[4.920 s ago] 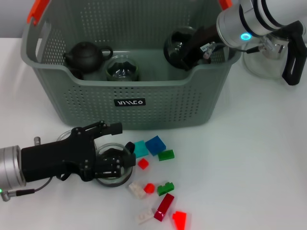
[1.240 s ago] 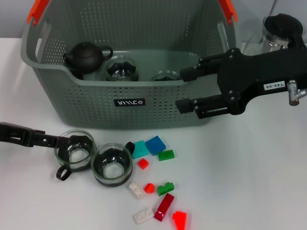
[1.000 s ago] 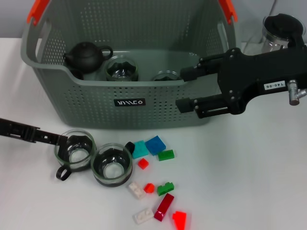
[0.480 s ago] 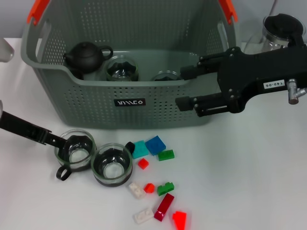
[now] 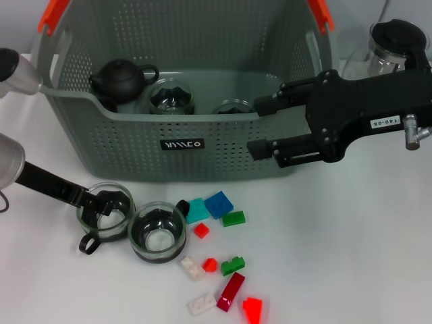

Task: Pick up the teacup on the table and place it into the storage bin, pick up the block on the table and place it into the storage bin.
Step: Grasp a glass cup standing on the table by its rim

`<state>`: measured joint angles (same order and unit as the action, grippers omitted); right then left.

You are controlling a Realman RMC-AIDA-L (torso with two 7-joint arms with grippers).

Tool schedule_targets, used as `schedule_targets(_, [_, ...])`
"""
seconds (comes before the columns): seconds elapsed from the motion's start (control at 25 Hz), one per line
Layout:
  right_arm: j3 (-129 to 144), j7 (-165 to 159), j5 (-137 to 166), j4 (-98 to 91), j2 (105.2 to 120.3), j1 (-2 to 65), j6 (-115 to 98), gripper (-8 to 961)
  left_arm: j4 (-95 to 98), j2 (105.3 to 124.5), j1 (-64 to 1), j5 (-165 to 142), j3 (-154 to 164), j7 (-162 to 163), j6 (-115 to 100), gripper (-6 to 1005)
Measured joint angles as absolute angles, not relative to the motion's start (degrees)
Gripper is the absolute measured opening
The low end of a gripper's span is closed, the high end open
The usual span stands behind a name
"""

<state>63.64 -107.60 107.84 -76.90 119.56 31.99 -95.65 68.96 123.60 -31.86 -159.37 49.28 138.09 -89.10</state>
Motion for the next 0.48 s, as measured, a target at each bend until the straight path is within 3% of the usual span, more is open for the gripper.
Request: schedule_targets(0.48, [63.5,-107.6,107.8,-76.9,119.43,32.2,-95.5,716,68.3,123.93,-31.8,-160.2,50.3,138.2,-88.1,934])
